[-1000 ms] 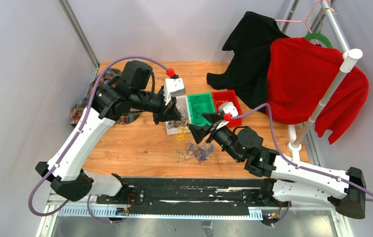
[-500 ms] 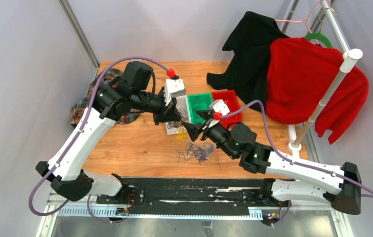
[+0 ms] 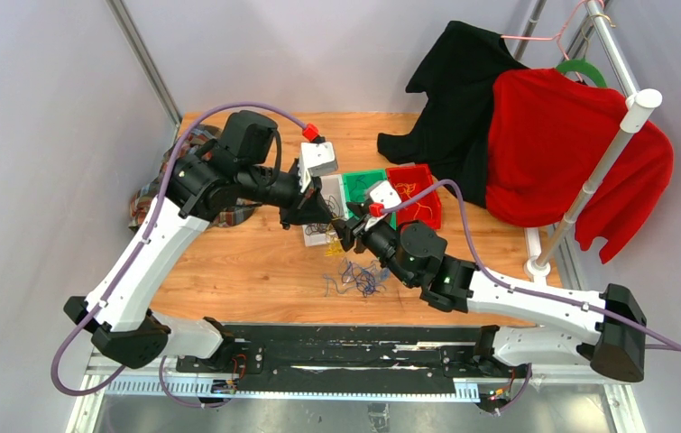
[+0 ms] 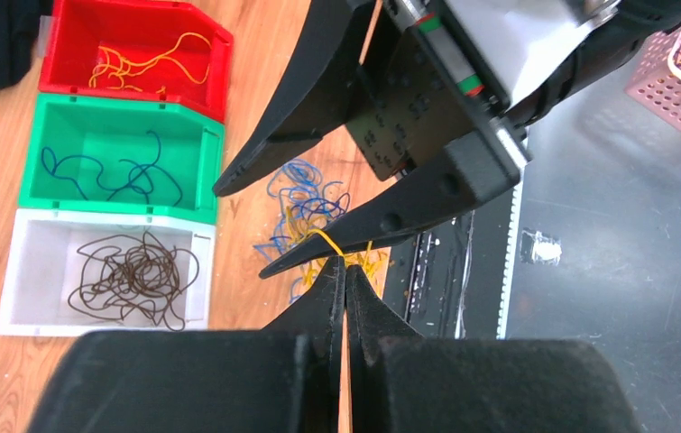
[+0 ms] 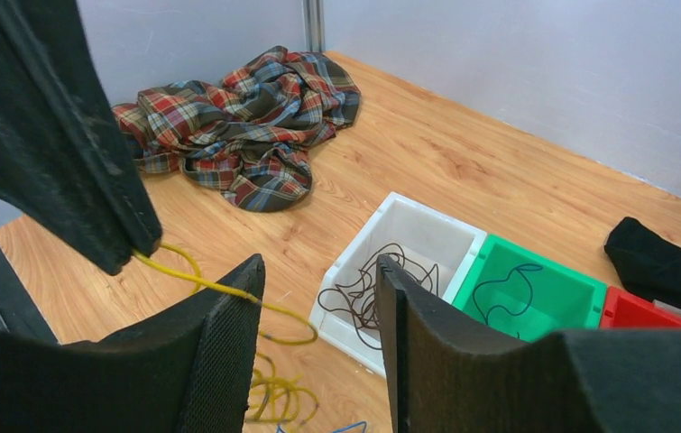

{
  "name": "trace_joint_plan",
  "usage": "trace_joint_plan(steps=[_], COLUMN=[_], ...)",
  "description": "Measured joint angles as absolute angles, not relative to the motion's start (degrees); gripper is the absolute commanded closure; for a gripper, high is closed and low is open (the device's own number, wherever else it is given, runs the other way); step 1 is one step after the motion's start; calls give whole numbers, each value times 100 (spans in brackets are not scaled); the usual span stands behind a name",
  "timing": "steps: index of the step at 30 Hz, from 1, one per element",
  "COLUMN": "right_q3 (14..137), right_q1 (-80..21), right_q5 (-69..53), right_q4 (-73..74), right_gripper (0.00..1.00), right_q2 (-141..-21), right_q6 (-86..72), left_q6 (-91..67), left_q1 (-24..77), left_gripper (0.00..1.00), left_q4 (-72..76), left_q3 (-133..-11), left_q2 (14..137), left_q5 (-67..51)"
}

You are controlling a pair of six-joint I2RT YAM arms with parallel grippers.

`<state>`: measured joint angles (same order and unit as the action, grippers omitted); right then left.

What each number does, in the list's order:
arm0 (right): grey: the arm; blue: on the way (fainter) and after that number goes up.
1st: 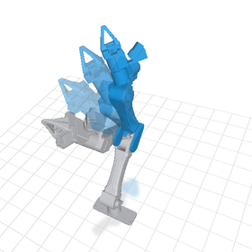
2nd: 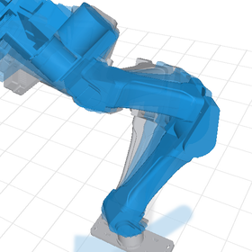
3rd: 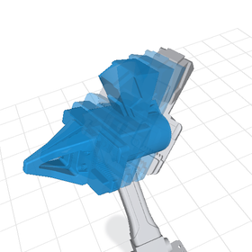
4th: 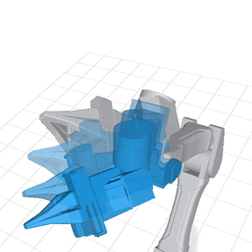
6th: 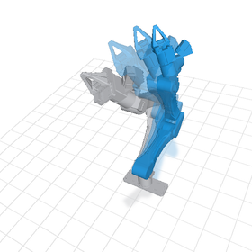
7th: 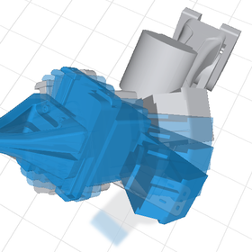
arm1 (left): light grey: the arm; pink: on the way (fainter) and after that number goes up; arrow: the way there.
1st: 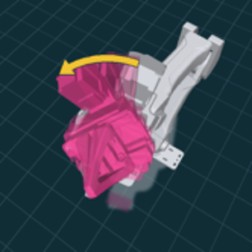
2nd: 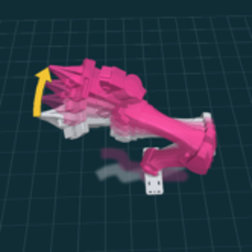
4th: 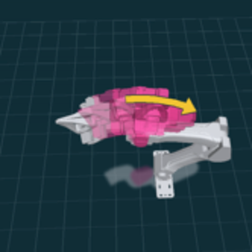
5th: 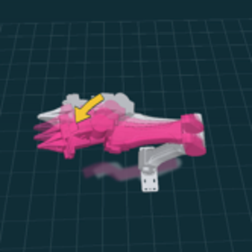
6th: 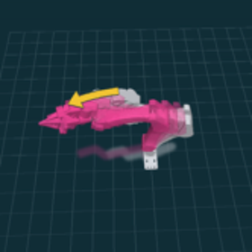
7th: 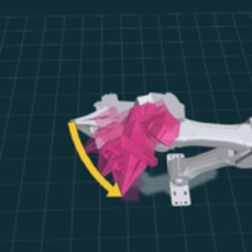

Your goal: Untangle the cables

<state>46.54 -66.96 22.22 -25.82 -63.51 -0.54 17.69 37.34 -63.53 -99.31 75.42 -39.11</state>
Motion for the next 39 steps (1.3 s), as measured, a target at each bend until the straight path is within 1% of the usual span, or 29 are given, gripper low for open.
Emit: trace_joint_plan(steps=[4, 10, 17, 22, 30, 34, 36, 37, 38, 39], right_q3=[4654, 4654, 4646, 4392, 3691, 3374, 3216, 3131, 3061, 2991], right_q1=[-6696, -6696, -6696, -6696, -6696, -6696, -6696, -6696, -6696, -6696], right_q5=[2252, 2255, 2248, 2285, 2672, 2851, 2928, 2982, 3024, 3059], right_q4=[-2685, -2794, -2899, -2998, -3009, -3015, -3011, -3000, -2958, -2873], right_gripper=[56, 64, 81, 85, 91, 97, 97, 95, 89, 81], right_q2=[-6543, -6792, -7144, -7203, -7140, -6973, -6890, -6836, -6766, -6650], right_q6=[-130, -370, -832, -1146, -1474, -1625, -1693, -1717, -1739, -1756], left_q6=[1708, 1640, 1612, 1621, 1621, 1619, 1619, 1616, 1616, 1619], left_q1=[3734, 3734, 3734, 3734, 3734, 3736, 3736, 3736, 3739, 3736], left_gripper=[99, 100, 100, 100, 100, 100, 100, 100, 100, 100], left_q4=[-6353, -6361, -6361, -6375, -6423, -6442, -6445, -6447, -6445, -6453], left_q3=[-9994, -10114, -10521, -10707, -11190, -11406, -11498, -11526, -11539, -11539], left_q2=[7542, 7564, 7658, 7662, 7677, 7677, 7677, 7677, 7673, 7671], left_q5=[-4012, -4097, -4101, -4101, -4091, -4066, -4058, -4051, -4047, -4038])
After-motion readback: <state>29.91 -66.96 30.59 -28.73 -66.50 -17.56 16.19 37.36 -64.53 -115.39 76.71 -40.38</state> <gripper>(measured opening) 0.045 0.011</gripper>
